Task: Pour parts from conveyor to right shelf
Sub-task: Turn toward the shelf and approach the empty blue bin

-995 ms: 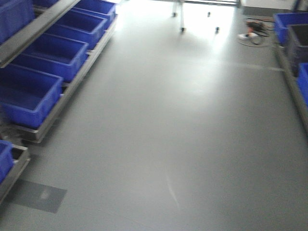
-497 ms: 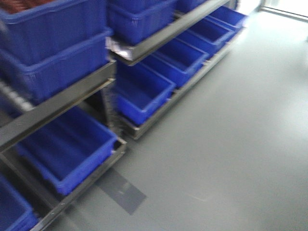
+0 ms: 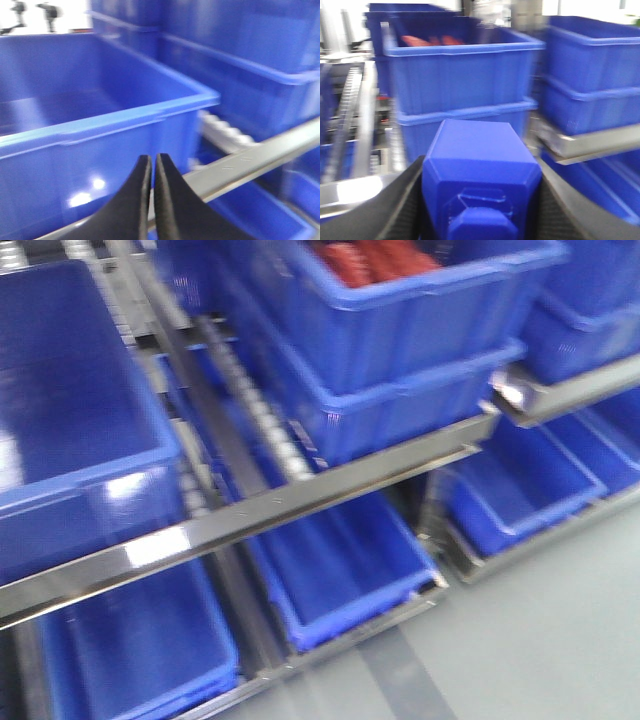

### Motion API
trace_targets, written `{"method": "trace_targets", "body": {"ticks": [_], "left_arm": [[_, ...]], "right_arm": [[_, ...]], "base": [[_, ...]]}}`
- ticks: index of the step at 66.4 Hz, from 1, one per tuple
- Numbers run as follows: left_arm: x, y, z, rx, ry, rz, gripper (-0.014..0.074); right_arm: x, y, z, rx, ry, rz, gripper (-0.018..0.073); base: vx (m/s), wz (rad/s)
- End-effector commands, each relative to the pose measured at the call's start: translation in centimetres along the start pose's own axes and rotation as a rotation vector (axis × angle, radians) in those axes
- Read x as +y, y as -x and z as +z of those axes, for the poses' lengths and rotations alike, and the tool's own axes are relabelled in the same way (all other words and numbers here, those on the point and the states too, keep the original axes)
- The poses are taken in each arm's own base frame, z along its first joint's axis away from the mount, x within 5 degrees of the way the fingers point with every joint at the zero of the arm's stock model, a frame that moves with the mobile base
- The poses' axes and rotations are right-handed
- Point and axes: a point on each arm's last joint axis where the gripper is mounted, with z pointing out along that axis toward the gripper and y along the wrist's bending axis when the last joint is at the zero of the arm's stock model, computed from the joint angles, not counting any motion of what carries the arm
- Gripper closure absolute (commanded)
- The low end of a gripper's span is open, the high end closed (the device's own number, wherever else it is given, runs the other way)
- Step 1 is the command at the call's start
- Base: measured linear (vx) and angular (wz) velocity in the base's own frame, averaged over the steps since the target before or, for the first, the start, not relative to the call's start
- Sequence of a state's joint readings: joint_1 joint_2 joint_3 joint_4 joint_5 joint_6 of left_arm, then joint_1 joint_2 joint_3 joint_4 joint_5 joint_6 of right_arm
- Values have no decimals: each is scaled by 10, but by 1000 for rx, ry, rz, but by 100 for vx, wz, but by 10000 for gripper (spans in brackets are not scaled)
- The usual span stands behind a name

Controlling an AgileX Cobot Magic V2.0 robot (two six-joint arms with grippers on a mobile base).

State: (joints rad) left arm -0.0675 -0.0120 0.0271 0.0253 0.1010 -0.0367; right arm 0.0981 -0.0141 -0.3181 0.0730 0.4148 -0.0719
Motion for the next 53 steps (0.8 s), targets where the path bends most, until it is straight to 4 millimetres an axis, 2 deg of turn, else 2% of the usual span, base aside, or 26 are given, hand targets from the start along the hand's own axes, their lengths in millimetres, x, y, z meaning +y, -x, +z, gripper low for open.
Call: {"method": "trace_targets", "body": {"ticks": [1, 33, 53], "left_arm": [[-1, 14, -2, -110, -10, -14, 603], [-1, 14, -2, -110, -10, -14, 603], [-1, 14, -2, -110, -10, -14, 603]], "right_arm": [[-1, 16, -1, -89, -4, -3, 564], [-1, 16, -1, -89, -4, -3, 564], [-1, 16, -1, -89, -4, -3, 564]], "base": [[14, 66], [13, 62], [15, 30]]}}
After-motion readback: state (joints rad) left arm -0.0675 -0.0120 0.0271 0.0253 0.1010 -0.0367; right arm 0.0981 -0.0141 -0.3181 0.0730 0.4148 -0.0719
